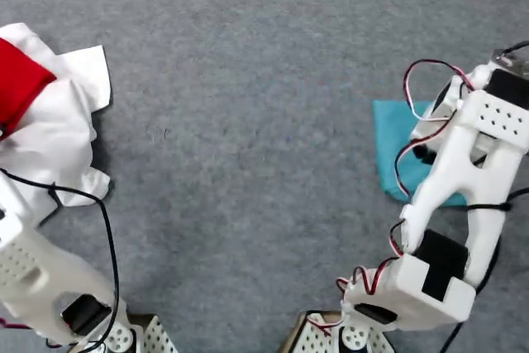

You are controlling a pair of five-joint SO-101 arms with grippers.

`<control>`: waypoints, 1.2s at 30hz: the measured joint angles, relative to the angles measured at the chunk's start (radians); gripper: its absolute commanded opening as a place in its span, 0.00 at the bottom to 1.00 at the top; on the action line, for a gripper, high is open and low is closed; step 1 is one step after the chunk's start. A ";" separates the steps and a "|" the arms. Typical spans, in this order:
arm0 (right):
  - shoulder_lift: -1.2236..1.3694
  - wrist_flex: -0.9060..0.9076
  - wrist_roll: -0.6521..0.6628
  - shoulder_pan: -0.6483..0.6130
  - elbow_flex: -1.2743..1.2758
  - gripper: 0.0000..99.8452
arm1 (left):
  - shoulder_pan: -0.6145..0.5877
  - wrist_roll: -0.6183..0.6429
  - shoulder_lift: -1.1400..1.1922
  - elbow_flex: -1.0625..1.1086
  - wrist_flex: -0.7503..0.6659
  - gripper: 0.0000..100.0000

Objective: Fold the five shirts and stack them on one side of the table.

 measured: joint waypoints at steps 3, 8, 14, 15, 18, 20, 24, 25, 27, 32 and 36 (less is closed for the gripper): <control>0.000 0.000 0.000 0.000 0.048 0.02 | 0.002 0.000 0.029 -0.071 0.026 0.03; 0.000 -0.003 0.000 0.000 0.124 0.02 | -0.005 0.002 0.031 -0.238 0.186 0.02; 0.000 -0.003 0.000 0.000 0.181 0.02 | 0.005 0.002 0.031 -0.493 0.388 0.02; 0.000 -0.005 0.000 -0.002 0.181 0.02 | 0.012 0.002 0.025 -0.535 0.423 0.02; -0.002 -0.037 0.000 -0.005 0.186 0.02 | 0.049 0.002 -0.014 -0.674 0.543 0.02; -0.002 -0.072 0.000 -0.005 0.186 0.02 | 0.087 0.002 -0.037 -0.766 0.617 0.02; -0.002 -0.127 0.000 -0.025 0.193 0.02 | 0.170 0.002 -0.060 -0.893 0.707 0.02; -0.002 -0.137 0.000 -0.032 0.193 0.02 | 0.192 0.002 -0.063 -0.911 0.730 0.02; -0.002 -0.152 0.002 -0.046 0.193 0.02 | 0.245 0.002 -0.068 -0.954 0.779 0.02; -0.002 -0.242 0.003 -0.054 0.193 0.02 | 0.434 0.028 -0.164 -0.980 0.798 0.02; -0.002 -0.322 0.003 -0.063 0.193 0.02 | 0.635 0.049 -0.293 -0.942 0.799 0.02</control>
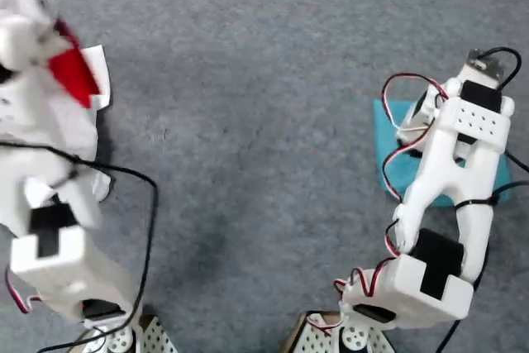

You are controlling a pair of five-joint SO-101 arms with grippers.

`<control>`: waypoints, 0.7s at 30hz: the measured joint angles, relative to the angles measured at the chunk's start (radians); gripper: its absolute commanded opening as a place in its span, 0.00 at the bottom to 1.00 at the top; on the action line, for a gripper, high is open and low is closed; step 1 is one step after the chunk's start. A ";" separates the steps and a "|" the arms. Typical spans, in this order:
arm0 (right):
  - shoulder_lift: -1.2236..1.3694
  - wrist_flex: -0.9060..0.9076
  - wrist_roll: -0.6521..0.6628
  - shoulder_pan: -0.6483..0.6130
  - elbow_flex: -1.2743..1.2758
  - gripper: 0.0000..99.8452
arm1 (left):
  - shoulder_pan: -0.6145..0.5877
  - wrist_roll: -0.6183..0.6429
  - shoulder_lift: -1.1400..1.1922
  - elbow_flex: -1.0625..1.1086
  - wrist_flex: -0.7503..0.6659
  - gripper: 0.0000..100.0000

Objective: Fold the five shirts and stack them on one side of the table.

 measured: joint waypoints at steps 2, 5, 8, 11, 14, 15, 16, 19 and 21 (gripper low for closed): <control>0.000 -0.028 0.000 -0.020 0.000 0.02 | 0.117 0.003 -0.071 0.078 0.000 0.02; 0.000 -0.055 0.003 -0.058 0.000 0.02 | 0.279 0.006 -0.170 0.255 0.000 0.02; 0.000 -0.098 0.040 -0.101 0.000 0.02 | 0.379 0.005 -0.242 0.477 0.000 0.02; 0.000 -0.157 0.161 -0.135 0.000 0.03 | 0.422 0.006 -0.267 0.677 0.000 0.02; 0.000 -0.219 0.295 -0.181 0.000 0.03 | 0.503 0.005 -0.270 0.818 0.000 0.02; 0.000 -0.244 0.324 -0.198 0.000 0.03 | 0.528 0.005 -0.270 0.847 0.000 0.02; 0.000 -0.270 0.341 -0.213 0.000 0.03 | 0.554 0.005 -0.270 0.865 0.000 0.02; 0.029 -0.353 0.364 -0.256 0.000 0.05 | 0.638 0.005 -0.272 0.905 0.000 0.02; 0.072 -0.404 0.367 -0.281 0.000 0.10 | 0.677 0.005 -0.272 0.905 0.000 0.06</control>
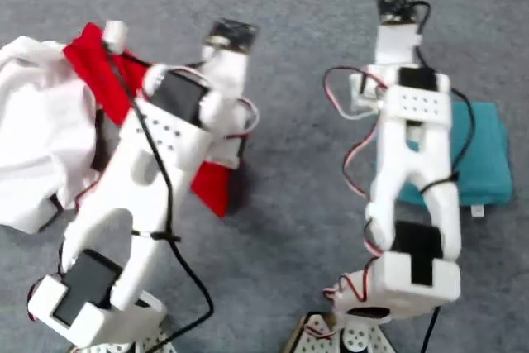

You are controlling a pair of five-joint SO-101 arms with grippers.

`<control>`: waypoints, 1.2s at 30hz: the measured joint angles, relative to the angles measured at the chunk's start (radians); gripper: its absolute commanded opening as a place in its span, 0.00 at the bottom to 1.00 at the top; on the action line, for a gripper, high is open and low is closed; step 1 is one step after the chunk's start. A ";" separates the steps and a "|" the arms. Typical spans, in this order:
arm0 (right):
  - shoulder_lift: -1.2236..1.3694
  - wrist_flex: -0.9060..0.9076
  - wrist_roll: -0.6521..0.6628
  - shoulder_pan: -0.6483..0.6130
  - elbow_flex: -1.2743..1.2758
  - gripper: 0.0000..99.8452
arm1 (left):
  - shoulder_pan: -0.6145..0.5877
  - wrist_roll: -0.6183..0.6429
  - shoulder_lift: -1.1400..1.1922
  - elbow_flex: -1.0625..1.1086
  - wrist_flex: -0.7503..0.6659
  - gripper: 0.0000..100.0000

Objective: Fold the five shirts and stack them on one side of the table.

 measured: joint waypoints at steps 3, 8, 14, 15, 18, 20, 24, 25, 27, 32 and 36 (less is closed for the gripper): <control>0.058 -0.040 0.000 -0.035 0.000 0.19 | -0.002 -0.014 -0.002 0.000 0.000 0.19; 0.129 -0.051 0.009 -0.089 -0.011 0.21 | -0.138 0.009 -0.069 0.000 0.000 0.29; 0.176 -0.020 0.009 -0.186 -0.092 0.20 | -0.381 0.018 -0.239 0.002 0.000 0.30; 0.189 0.003 0.009 -0.213 -0.115 0.20 | -0.417 0.020 -0.249 0.014 -0.002 0.30; 0.229 0.089 0.009 -0.308 -0.190 0.20 | -0.500 0.020 -0.238 0.107 -0.063 0.30; 0.267 0.163 0.009 -0.373 -0.247 0.20 | -0.549 0.026 -0.206 0.219 -0.160 0.30; 0.354 0.321 0.011 -0.476 -0.376 0.20 | -0.591 0.117 -0.101 0.450 -0.419 0.30; 0.381 0.358 0.011 -0.503 -0.404 0.20 | -0.597 0.144 -0.075 0.496 -0.489 0.30; 0.439 0.423 0.011 -0.555 -0.463 0.20 | -0.601 0.190 -0.015 0.563 -0.628 0.27; 0.537 0.545 0.012 -0.614 -0.583 0.20 | -0.600 0.259 0.106 0.595 -0.802 0.10; 0.543 0.641 0.012 -0.615 -0.663 0.20 | -0.615 0.264 0.149 0.597 -0.829 0.02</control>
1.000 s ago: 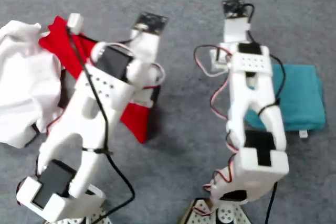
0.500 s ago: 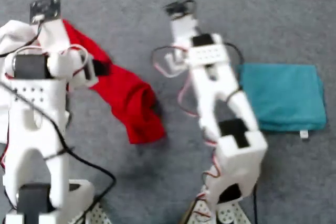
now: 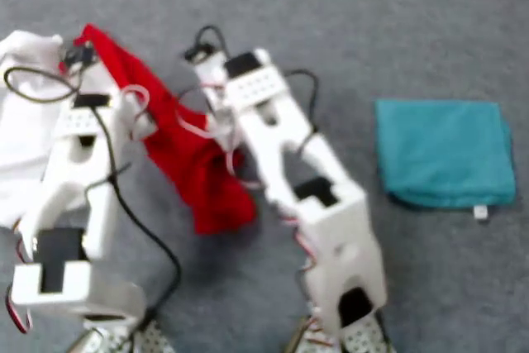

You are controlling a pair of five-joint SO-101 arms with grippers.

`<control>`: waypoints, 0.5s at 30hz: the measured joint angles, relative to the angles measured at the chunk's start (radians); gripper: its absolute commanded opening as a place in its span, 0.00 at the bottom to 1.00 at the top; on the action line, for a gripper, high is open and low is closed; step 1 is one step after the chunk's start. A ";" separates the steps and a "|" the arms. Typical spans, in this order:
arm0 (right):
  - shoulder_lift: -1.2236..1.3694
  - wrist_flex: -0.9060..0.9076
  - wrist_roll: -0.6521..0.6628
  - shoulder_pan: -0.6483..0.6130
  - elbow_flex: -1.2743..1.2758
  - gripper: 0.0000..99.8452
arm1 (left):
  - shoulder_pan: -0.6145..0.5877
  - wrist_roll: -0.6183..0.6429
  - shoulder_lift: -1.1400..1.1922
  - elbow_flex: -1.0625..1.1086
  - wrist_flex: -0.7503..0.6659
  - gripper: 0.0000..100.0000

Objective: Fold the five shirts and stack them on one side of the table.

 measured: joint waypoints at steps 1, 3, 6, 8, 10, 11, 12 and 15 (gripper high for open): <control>0.000 0.020 0.000 0.000 -0.017 0.20 | -0.009 0.000 0.003 0.000 -0.002 0.02; 0.000 0.061 0.000 0.000 -0.048 0.20 | -0.037 0.000 0.003 0.005 -0.002 0.02; 0.000 0.103 0.000 -0.002 -0.095 0.20 | -0.080 0.000 0.003 0.008 0.017 0.02; 0.000 0.123 0.000 -0.003 -0.126 0.20 | -0.103 -0.018 0.003 0.008 0.064 0.02; 0.000 0.130 0.000 -0.003 -0.153 0.20 | -0.114 -0.058 0.003 -0.003 0.135 0.02; 0.000 0.133 -0.006 -0.009 -0.164 0.20 | -0.114 -0.075 0.003 -0.015 0.176 0.02; 0.000 0.133 -0.011 -0.017 -0.169 0.20 | -0.114 -0.092 0.003 -0.029 0.219 0.02; 0.000 0.133 -0.011 -0.061 -0.170 0.20 | -0.117 -0.132 0.003 -0.063 0.319 0.02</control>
